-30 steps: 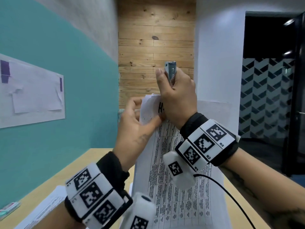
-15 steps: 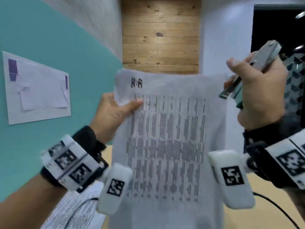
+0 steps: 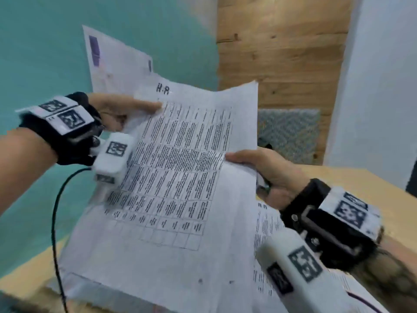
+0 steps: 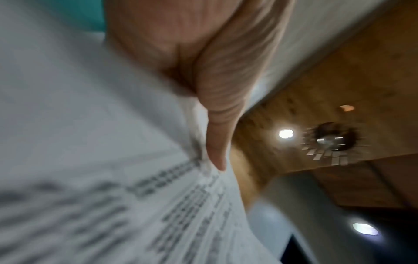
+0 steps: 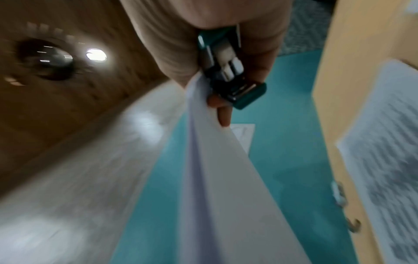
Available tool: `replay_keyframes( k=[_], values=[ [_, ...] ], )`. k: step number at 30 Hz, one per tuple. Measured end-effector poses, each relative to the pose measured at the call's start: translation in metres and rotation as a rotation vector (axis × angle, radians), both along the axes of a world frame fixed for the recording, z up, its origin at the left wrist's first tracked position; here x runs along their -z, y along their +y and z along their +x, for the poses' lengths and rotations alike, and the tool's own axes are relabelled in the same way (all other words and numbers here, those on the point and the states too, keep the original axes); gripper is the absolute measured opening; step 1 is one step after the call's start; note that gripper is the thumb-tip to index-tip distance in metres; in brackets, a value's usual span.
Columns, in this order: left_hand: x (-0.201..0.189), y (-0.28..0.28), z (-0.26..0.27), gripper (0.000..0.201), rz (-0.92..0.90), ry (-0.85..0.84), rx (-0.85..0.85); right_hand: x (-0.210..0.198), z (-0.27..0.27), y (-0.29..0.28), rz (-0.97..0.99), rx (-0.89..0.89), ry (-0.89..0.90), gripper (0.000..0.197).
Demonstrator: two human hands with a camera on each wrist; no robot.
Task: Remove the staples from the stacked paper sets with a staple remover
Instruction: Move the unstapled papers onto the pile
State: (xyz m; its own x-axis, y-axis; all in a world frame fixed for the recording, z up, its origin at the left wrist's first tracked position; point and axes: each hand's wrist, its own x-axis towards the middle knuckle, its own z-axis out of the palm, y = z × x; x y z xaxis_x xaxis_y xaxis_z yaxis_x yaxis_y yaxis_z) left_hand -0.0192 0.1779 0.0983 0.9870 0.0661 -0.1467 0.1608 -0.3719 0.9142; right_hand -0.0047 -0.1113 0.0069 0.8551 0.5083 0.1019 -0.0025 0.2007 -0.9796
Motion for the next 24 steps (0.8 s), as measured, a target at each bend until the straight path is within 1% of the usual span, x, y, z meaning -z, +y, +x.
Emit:
replay_keyframes(
  k=[1, 2, 3, 4, 5, 6, 8, 9, 10, 11, 12, 13, 14, 17, 18, 19, 21, 24],
  values=[
    [0.018, 0.016, 0.005, 0.080, 0.046, 0.083, -0.050, 0.011, 0.005, 0.010, -0.008, 0.023, 0.057, 0.011],
    [0.040, 0.029, 0.009, 0.070, 0.107, 0.156, -0.075, 0.020, 0.007, 0.021, -0.023, 0.040, 0.105, 0.005],
    [0.064, 0.043, 0.014, 0.061, 0.156, 0.232, -0.109, 0.031, 0.012, 0.031, -0.044, 0.046, 0.142, 0.006],
    [0.087, 0.055, 0.017, 0.061, 0.217, 0.273, -0.124, 0.041, 0.016, 0.040, -0.082, 0.047, 0.174, 0.007],
    [0.108, 0.064, 0.019, 0.067, 0.266, 0.297, -0.129, 0.051, 0.020, 0.050, -0.139, 0.050, 0.198, 0.007],
    [0.126, 0.077, 0.024, 0.073, 0.277, 0.315, -0.155, 0.059, 0.020, 0.058, -0.206, 0.043, 0.213, 0.008],
    [0.147, 0.086, 0.028, 0.071, 0.292, 0.378, -0.169, 0.075, 0.024, 0.069, -0.318, 0.032, 0.220, 0.023],
    [0.154, 0.087, 0.027, 0.068, 0.310, 0.397, -0.168, 0.081, 0.025, 0.070, -0.386, 0.018, 0.214, 0.033],
    [0.157, 0.086, 0.026, 0.062, 0.337, 0.417, -0.171, 0.088, 0.025, 0.072, -0.449, 0.010, 0.205, 0.039],
    [0.162, 0.086, 0.025, 0.058, 0.375, 0.440, -0.178, 0.094, 0.025, 0.071, -0.494, -0.006, 0.203, 0.034],
    [0.167, 0.087, 0.025, 0.060, 0.399, 0.457, -0.181, 0.098, 0.025, 0.071, -0.524, -0.018, 0.212, 0.023],
    [0.173, 0.091, 0.028, 0.065, 0.409, 0.468, -0.185, 0.102, 0.025, 0.071, -0.556, -0.029, 0.227, 0.019],
    [0.176, 0.089, 0.027, 0.063, 0.426, 0.482, -0.174, 0.105, 0.026, 0.071, -0.589, -0.033, 0.236, 0.019],
    [0.184, 0.079, 0.028, 0.026, 0.426, 0.525, -0.132, 0.108, 0.024, 0.070, -0.650, -0.044, 0.222, 0.023],
    [0.187, 0.079, 0.029, 0.023, 0.430, 0.529, -0.141, 0.109, 0.024, 0.069, -0.650, -0.053, 0.219, 0.023],
    [0.191, 0.081, 0.031, 0.027, 0.441, 0.523, -0.144, 0.108, 0.021, 0.068, -0.652, -0.069, 0.217, 0.022],
    [0.199, 0.089, 0.036, 0.043, 0.475, 0.523, -0.141, 0.107, 0.019, 0.065, -0.677, -0.080, 0.201, 0.021],
    [0.202, 0.082, 0.036, 0.054, 0.539, 0.538, -0.184, 0.098, 0.015, 0.058, -0.679, -0.091, 0.151, 0.023]
  ],
)
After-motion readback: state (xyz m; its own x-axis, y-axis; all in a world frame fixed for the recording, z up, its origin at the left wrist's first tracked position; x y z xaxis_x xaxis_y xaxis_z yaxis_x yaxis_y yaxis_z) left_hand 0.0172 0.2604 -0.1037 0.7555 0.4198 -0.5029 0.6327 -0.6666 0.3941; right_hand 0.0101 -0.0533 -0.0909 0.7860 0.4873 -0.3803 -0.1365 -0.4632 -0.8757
